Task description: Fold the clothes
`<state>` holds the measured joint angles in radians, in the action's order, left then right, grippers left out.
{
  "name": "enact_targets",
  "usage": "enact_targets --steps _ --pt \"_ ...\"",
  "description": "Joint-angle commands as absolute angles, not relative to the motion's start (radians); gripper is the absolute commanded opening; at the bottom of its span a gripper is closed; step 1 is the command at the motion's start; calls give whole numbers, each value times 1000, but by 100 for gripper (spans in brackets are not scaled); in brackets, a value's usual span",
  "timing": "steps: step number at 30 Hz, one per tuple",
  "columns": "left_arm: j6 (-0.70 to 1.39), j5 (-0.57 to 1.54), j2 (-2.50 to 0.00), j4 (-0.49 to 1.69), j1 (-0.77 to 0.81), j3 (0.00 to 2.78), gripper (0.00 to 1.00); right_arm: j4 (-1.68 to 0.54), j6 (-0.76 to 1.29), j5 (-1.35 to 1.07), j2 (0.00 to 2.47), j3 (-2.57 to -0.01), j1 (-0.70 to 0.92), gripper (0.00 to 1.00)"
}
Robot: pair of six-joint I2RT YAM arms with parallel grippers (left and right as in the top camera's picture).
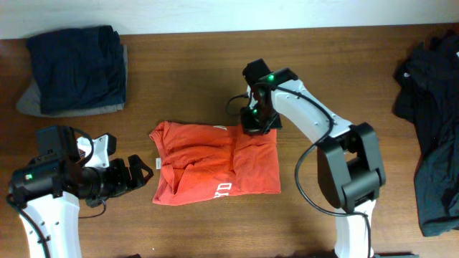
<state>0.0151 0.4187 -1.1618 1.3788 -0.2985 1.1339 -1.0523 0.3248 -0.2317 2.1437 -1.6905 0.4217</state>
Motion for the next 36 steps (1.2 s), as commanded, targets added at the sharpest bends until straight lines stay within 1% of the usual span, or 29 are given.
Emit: enact_targets --steps 1,11,16,24,27,29,33,36 --pt "3 422 -1167 1377 -295 1128 99 -1030 323 -279 2167 -1699 454 4" --pt "3 422 -1167 1377 -295 1128 99 -1004 331 -278 2230 -1698 531 4" --pt "2 422 -1167 1376 -295 1128 99 -1016 331 -281 2223 -1707 536 4" --pt "3 422 -1167 1369 -295 1128 99 -1189 292 -272 2079 -1855 533 4" --pt "3 422 -1167 1368 -295 1128 99 -1263 292 -253 2019 -1909 534 6" --pt "3 422 -1167 1365 -295 1128 99 -1312 292 -222 1989 -1915 534 9" --pt "3 422 -1167 1366 -295 1128 99 -1437 292 -149 1982 -1908 534 11" --pt "3 422 -1167 1365 -295 1128 99 -1449 292 -146 1983 -1844 540 10"
